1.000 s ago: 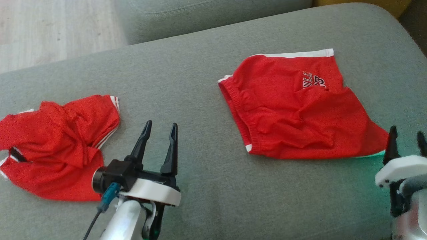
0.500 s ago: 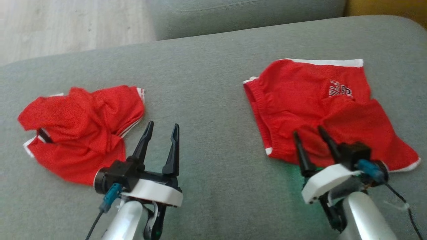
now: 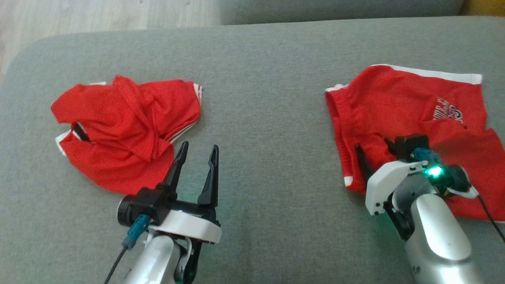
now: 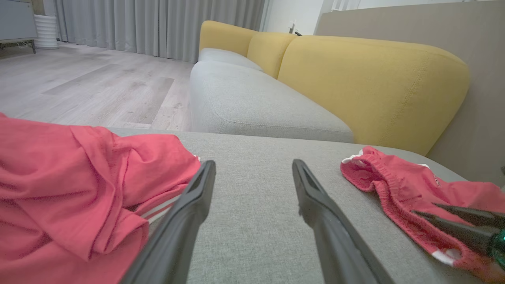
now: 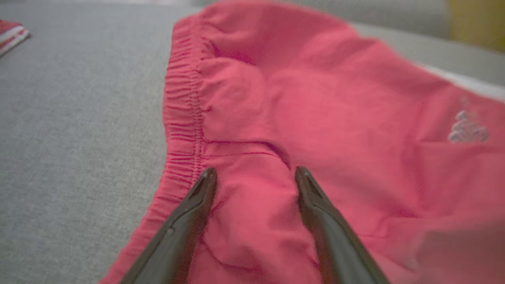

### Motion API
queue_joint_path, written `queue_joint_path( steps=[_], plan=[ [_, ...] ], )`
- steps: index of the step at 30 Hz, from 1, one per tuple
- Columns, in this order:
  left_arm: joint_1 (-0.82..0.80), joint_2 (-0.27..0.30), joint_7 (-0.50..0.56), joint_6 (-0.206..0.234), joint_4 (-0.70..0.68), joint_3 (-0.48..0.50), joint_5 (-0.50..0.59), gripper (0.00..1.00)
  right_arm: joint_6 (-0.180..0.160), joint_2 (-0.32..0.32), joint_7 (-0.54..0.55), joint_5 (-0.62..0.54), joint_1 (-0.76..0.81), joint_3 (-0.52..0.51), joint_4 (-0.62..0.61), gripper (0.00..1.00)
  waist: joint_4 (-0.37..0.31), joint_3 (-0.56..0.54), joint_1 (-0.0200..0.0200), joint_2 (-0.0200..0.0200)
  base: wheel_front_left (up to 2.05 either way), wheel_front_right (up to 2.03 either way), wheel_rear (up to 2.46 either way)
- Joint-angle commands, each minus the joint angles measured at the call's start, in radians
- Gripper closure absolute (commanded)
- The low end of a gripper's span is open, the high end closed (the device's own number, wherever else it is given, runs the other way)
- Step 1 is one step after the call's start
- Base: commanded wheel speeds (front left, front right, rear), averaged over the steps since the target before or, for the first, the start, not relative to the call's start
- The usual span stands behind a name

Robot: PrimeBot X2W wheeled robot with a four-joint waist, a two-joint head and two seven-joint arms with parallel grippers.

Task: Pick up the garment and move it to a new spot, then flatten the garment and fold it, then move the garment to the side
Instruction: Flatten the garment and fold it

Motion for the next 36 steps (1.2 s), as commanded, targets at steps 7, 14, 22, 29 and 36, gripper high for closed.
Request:
queue_joint_path(
  steps=[7, 14, 22, 29, 36],
  plan=[
    [-0.057, 0.002, -0.01, 0.003, -0.035, 0.012, -0.014, 0.0, -0.001, -0.002, 0.052, 0.009, -0.141, 0.032, 0.099, 1.0, 0.037, 0.026, -0.0001, 0.0, 0.0, 0.0, 0.0],
    [-0.063, 0.002, -0.01, 0.007, -0.038, 0.003, -0.016, 0.0, -0.001, -0.002, -0.08, -0.005, -0.24, 0.031, 0.182, 1.0, 0.055, 0.049, -0.0001, 0.0, 0.0, 0.0, 0.0],
    [-0.075, 0.002, -0.01, 0.003, -0.032, 0.004, -0.013, 0.0, -0.001, -0.002, -0.213, 0.192, -0.309, 0.266, 0.239, 1.0, 0.071, 0.064, -0.0001, 0.0, 0.0, 0.0, 0.0],
    [-0.081, 0.002, -0.01, 0.006, -0.033, 0.004, -0.012, 0.0, -0.001, -0.006, -0.196, 0.228, -0.36, 0.315, 0.272, 1.0, 0.078, 0.078, -0.0001, 0.0, 0.0, 0.0, 0.0],
    [-0.098, 0.002, -0.01, 0.008, -0.039, -0.003, -0.018, 0.0, -0.001, -0.049, -0.188, 0.175, -0.458, 0.285, 0.39, 1.0, 0.092, 0.105, -0.0001, 0.0, 0.0, 0.0, 0.0]
  ],
)
